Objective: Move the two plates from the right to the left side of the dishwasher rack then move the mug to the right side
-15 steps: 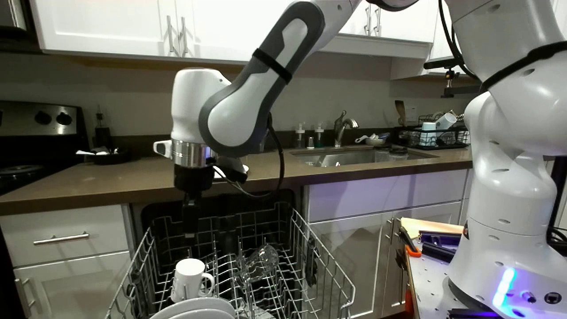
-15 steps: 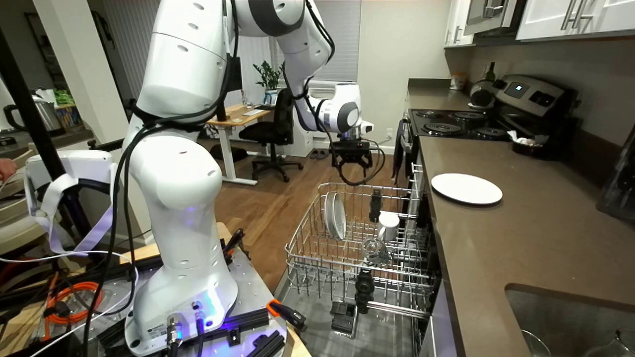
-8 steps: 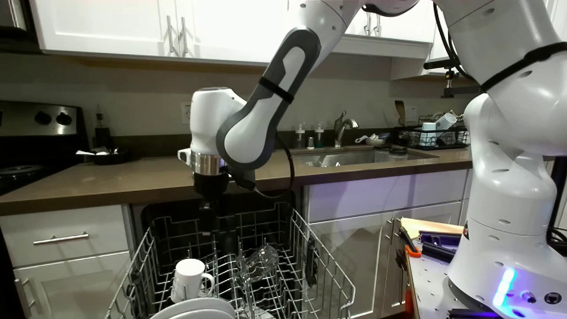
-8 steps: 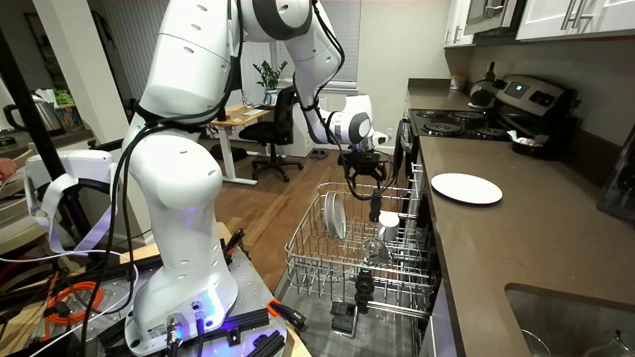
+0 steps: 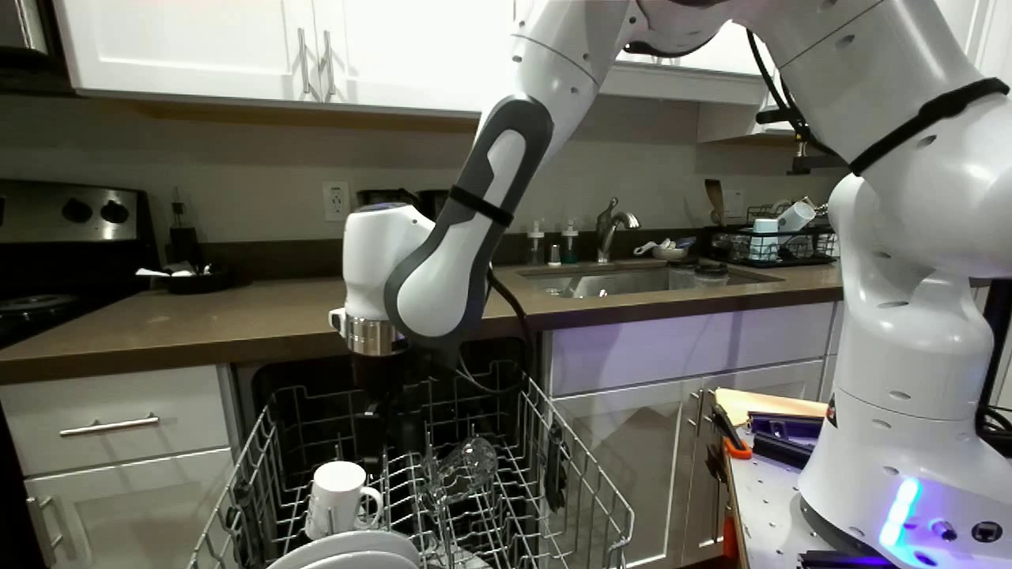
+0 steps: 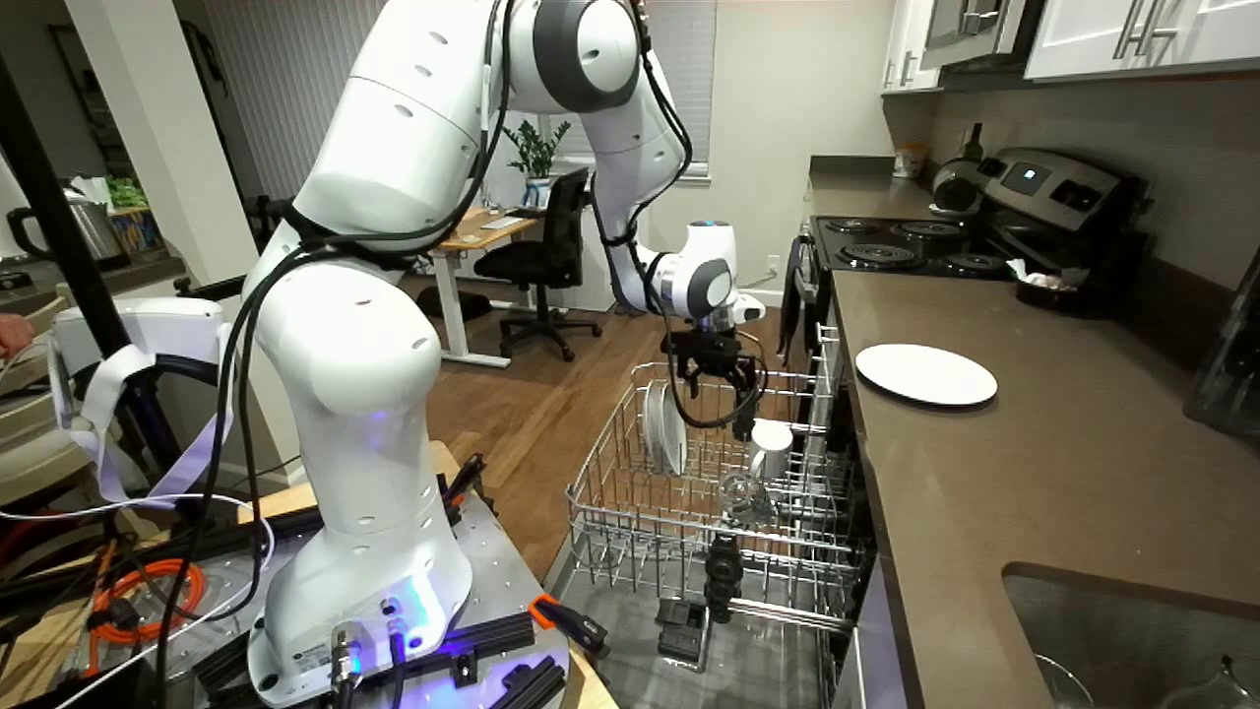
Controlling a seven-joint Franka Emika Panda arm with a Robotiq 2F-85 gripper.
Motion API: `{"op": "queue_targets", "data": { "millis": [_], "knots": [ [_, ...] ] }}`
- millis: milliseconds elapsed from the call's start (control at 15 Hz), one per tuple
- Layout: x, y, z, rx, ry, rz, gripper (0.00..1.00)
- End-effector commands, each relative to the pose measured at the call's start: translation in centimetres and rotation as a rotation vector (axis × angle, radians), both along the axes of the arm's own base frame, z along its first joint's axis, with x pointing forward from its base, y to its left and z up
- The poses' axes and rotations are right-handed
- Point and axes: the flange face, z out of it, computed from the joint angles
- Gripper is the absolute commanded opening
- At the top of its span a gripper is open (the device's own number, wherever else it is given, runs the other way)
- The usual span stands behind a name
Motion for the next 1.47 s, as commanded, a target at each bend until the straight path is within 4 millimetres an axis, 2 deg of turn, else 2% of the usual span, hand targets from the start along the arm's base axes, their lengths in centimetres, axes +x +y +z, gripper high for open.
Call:
{"op": "queue_targets", "data": {
  "millis": [0,267,333,533,667,867,1133,1400],
  "knots": [
    [1.3,-0.3,-1.9,0.066,-0.017,-0.020,1.00],
    [3.1,-1.7,-3.3,0.115,-0.020,-0.037,1.00],
    [2.0,-1.0,-2.8,0.079,-0.005,-0.046,1.00],
    [2.2,-1.4,-3.1,0.079,-0.004,-0.050,1.00],
    [2.4,-0.4,-3.0,0.079,-0.012,-0.032,1.00],
    [3.8,-0.5,-2.9,0.071,-0.026,-0.029,1.00],
    [6.5,-2.3,-1.9,0.076,-0.039,-0.056,1.00],
    [8.1,-3.9,-2.7,0.111,0.013,-0.075,1.00]
  ]
}}
